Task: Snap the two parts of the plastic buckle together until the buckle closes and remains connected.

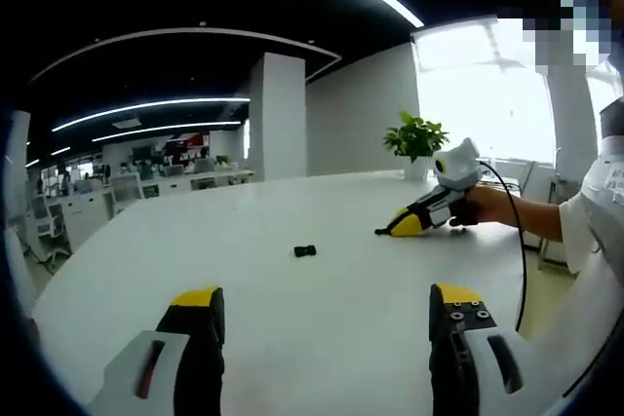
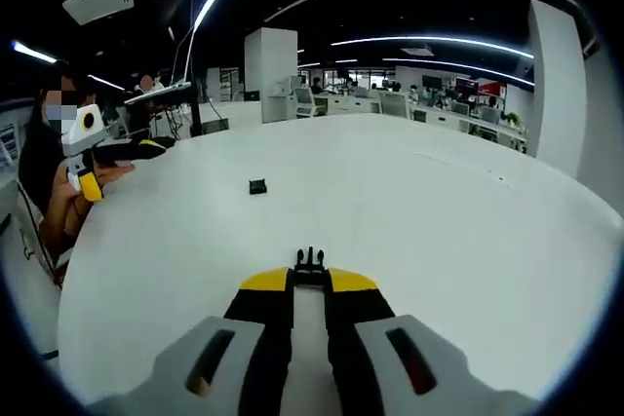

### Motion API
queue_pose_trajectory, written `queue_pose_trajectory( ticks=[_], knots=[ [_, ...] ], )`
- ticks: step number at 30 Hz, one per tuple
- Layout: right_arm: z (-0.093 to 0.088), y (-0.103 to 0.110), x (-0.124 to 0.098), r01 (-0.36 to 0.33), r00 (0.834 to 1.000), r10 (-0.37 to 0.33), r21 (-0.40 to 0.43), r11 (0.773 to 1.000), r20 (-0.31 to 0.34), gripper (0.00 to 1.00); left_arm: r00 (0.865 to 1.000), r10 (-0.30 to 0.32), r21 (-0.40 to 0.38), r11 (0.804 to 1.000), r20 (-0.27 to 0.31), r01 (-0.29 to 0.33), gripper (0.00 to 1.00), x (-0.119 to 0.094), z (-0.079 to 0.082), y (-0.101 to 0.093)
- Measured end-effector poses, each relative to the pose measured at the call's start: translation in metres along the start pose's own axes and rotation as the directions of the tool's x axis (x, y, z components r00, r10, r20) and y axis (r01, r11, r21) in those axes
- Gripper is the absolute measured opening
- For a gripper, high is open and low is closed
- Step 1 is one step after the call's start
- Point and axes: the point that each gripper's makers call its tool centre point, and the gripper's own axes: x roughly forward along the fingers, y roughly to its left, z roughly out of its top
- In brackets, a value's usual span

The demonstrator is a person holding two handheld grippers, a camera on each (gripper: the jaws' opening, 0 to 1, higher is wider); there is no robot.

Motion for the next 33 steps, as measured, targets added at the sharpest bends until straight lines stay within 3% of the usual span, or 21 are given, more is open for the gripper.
queue_pose_trajectory(
  ticks=[3,7,10,16,23,33],
  knots=[
    [0.002,0.006,0.0,-0.052,0.999,0.052,0.043,0.998,0.013,0.12,1.0,-0.016,0.033,0.999,0.022,0.015,0.87,0.007,0.008,0.007],
    [0.002,0.008,0.0,-0.068,0.998,0.067,0.038,0.997,0.015,0.12,0.997,-0.07,0.045,0.997,0.035,0.069,0.87,0.017,0.016,0.015],
    [0.003,0.011,0.0,-0.091,0.996,0.09,0.051,0.995,0.023,0.12,0.997,-0.078,0.058,0.995,0.029,0.076,0.86,0.024,0.02,0.023],
    [0.004,0.016,0.001,-0.118,0.993,0.117,0.051,0.992,0.032,0.12,0.986,-0.163,0.089,0.982,-0.021,0.164,0.86,0.041,0.015,0.02],
    [0.007,0.019,-0.001,-0.141,0.989,0.139,0.053,0.989,0.041,0.12,0.981,-0.19,0.086,0.977,-0.044,0.193,0.85,0.055,0.015,0.019],
    [0.008,0.02,0.001,-0.163,0.986,0.161,0.047,0.985,0.041,0.12,0.962,-0.247,0.138,0.955,-0.119,0.262,0.85,0.079,0.015,0.024]
  ],
)
